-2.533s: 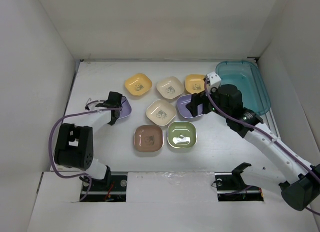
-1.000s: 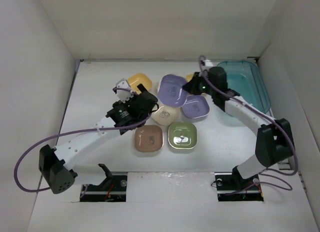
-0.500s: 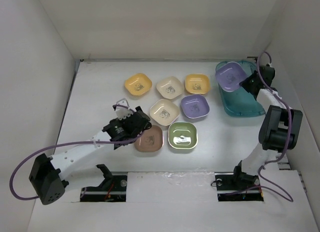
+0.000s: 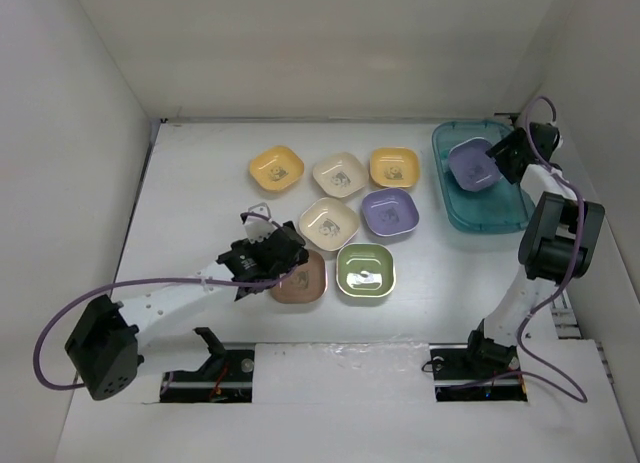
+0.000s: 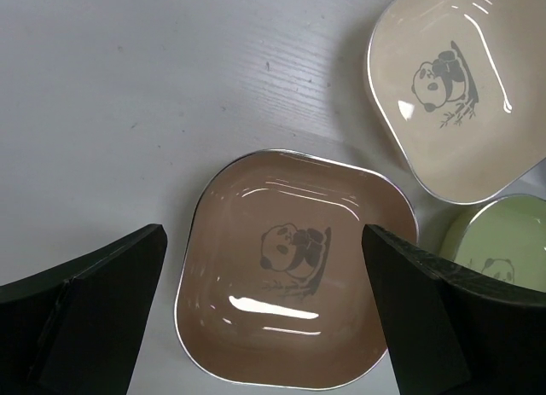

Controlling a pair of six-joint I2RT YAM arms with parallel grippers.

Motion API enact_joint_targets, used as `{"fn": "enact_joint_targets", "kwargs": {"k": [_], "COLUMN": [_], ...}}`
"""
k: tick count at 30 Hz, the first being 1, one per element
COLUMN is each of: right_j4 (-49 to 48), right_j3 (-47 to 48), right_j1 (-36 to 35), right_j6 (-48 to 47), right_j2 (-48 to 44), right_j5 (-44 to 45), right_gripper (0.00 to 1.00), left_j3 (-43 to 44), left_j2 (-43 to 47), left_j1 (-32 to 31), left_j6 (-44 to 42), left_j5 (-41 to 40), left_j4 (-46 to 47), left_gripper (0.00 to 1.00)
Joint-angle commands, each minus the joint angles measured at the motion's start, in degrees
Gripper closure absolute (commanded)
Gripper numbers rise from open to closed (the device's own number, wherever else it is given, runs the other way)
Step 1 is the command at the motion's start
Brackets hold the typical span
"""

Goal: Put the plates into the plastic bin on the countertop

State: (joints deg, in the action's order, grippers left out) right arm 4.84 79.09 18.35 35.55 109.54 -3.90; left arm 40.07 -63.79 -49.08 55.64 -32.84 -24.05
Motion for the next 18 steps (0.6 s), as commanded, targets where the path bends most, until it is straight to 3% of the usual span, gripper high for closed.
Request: {"fn": "enact_joint_targets", "kwargs": {"k": [1,3,4,12,18], "right_j4": [0.17,0.17,0.17,0.17,0.17], "right_j3": [2.91,3.43,4.05,4.06,-2.53], "right_j1": [-0.24,-1.55,-1.56,-9.11,-16.84], "right_j6": [-1.62,-2.94,-2.94,-10.50,-13.04], "right_j2": [-1.25,-2.30,-3.70,-14.95,-23.64], "right_j5": [0.56,0.03,-0.92,-4.88,-8.40], "right_gripper": [0.31,0.05,0.01,0.01,0.01], "left_j3": [-0.70,-0.70,-0.70,-0.70,-0.70], "left_j2": [-1.51,-2.83,-2.83,-6.87,-11.18], "left_j1": [-0.14,-0.14,-0.14,-0.14,-0.14], "left_j6": [-1.32,-0.79,-0.79,1.58,4.47], "left_j5": [0.41,0.41,0.41,0.41,-0.12], "left_j4": [3.22,4.27,4.28,3.75,3.14], "left_gripper": [0.02,0.05,0.06,0.23,0.35]}}
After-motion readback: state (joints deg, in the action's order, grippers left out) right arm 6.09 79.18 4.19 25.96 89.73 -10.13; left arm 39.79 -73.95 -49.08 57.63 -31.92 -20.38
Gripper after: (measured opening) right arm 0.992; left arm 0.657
